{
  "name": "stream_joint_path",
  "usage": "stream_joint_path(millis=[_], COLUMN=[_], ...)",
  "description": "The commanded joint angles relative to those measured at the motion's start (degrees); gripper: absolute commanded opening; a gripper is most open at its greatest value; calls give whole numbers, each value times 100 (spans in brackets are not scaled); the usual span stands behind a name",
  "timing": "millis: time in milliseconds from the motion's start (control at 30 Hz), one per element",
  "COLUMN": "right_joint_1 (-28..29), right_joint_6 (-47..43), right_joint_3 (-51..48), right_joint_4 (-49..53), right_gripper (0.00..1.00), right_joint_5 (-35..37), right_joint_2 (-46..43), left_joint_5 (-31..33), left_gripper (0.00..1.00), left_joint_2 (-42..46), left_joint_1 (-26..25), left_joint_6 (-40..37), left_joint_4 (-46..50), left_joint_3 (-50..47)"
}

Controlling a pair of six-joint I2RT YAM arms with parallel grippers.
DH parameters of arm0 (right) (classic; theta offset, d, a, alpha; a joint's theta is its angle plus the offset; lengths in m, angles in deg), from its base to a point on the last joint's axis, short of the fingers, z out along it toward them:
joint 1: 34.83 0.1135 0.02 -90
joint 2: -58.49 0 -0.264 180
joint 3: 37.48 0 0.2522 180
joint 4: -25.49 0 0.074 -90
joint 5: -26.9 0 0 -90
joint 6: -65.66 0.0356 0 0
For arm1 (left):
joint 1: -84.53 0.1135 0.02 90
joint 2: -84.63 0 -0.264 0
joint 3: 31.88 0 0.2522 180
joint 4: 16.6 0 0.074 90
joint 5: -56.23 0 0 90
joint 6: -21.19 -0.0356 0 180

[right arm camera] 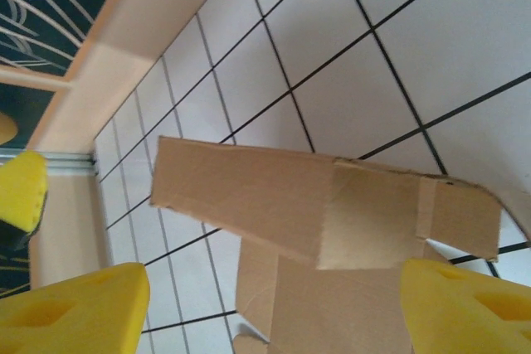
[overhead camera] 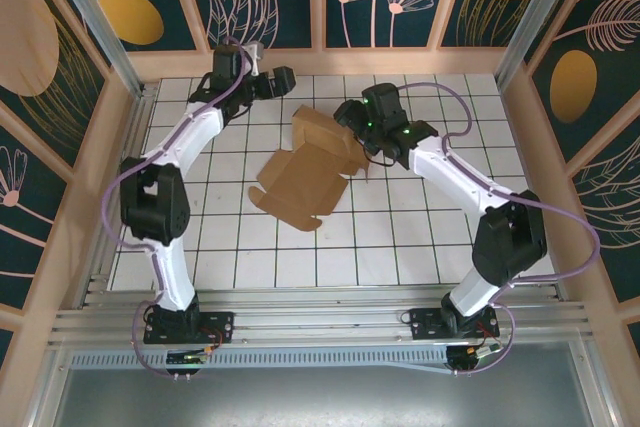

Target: Fold the paper box

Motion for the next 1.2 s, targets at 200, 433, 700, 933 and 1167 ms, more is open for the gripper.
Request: stream_joint_path(millis=[200, 433, 700, 933, 1167], right_joint_1=[-54, -84, -144, -213, -259], right_joint_6=[240, -240, -1231, -2229, -2514], right_joint_3=[73, 37, 138, 801, 1000], right_joint_4=[-329, -813, -1050, -663, -240], right_gripper=[63, 44, 43, 46, 54], right_joint_5=[2, -133, -239, 83, 55], right_joint_2=[624, 888, 1144, 1489, 1352], left_joint_5=[-1350, -1993, -1679, -1024, -403], left_gripper=[87, 77, 67, 70, 78], left_joint_2=[-698, -565, 91, 779, 1019], left_joint_1=[-120, -183, -426, -625, -679], left_joint_6=[-2, 165, 744, 1380, 1184], left_joint_4=[539, -55, -978, -1827, -1820], left_joint_3=[361, -214, -1451, -2383, -2567])
